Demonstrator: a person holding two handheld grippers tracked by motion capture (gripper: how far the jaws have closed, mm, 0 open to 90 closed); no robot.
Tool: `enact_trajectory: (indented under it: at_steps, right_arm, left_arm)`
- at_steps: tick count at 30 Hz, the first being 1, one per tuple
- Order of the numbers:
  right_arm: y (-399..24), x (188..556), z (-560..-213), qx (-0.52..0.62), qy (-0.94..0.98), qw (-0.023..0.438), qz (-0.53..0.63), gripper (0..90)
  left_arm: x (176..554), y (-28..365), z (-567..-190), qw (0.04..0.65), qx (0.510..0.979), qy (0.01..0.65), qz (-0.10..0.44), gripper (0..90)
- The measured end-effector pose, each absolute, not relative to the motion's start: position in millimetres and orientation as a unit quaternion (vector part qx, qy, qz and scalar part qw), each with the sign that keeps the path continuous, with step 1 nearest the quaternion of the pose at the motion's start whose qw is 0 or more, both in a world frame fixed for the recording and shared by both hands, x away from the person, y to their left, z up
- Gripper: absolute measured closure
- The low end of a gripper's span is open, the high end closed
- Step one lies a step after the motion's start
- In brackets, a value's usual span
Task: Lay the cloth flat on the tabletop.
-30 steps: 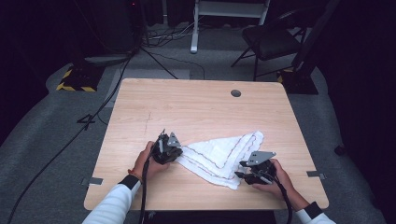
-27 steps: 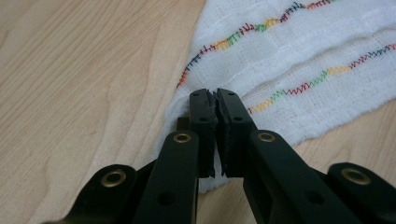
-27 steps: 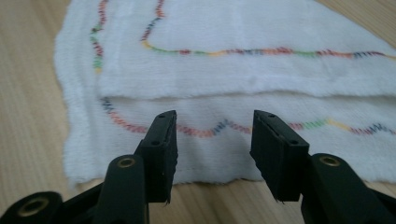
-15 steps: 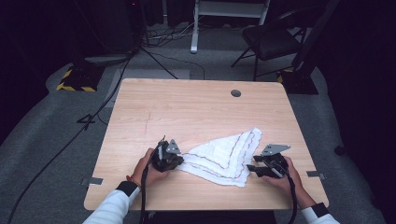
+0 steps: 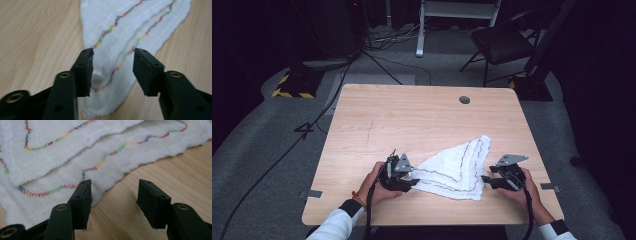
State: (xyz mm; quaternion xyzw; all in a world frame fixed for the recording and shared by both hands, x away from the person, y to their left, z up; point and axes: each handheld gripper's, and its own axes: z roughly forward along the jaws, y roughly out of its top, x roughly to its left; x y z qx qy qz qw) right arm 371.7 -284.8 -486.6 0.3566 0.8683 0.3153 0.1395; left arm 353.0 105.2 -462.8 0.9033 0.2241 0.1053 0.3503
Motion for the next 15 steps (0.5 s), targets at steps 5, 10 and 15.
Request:
enact_trajectory:
  at_steps: [5, 10, 15]
  right_arm:
    - [-284, 371, -486, 0.353, 0.869, 0.142, 0.317, 45.9]
    - [-284, 371, -483, 0.342, 0.87, 0.148, 0.323, 46.9]
    - [-282, 367, -480, 0.334, 0.87, 0.156, 0.328, 47.0]
  left_arm:
    - [357, 87, -450, 0.373, 0.895, 0.216, 0.112, 34.9]
    - [356, 45, -448, 0.375, 0.908, 0.163, 0.09, 32.7]
    - [357, 4, -458, 0.358, 0.923, 0.125, 0.066, 31.5]
